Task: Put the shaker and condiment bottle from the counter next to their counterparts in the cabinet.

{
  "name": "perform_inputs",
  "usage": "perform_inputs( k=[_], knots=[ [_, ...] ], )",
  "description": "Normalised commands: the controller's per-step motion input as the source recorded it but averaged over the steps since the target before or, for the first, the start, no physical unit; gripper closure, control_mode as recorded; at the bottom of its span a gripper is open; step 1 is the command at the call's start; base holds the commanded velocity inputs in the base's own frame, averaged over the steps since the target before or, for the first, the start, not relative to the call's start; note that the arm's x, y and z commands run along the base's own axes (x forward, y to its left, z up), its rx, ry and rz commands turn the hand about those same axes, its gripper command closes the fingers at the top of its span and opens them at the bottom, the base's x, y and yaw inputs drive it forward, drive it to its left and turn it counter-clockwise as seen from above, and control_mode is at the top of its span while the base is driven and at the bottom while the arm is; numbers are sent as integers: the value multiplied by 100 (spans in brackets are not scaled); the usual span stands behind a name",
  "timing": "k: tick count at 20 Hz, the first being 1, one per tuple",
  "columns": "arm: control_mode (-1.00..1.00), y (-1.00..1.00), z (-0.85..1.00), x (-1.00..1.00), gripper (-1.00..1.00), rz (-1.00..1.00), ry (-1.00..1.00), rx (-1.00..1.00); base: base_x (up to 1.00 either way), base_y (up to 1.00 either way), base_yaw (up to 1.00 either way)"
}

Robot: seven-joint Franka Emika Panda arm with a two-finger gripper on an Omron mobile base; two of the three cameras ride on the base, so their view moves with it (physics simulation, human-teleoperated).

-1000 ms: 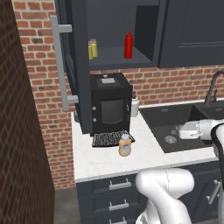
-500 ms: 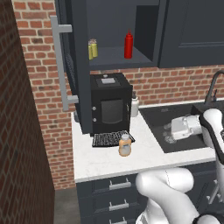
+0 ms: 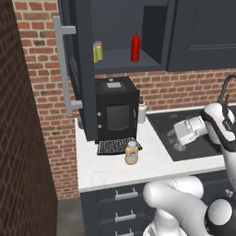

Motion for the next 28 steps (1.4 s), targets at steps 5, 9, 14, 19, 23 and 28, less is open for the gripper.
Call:
perform_inputs(
  k=[5,9,14,19,23,28],
  knots=[
    [-100,14,-19,1,-100,18,1,-12,0,0,0],
    [-100,19,-13,0,-100,9,0,-3,0,0,0],
    [-100,36,-12,1,-100,0,2,-2,0,0,0],
    [-100,39,-26,0,-100,0,0,0,0,0,0],
    [-100,38,-29,0,-100,0,0,0,0,0,0],
    [-100,16,-21,0,-100,-1,-1,0,0,0,0]
  ],
)
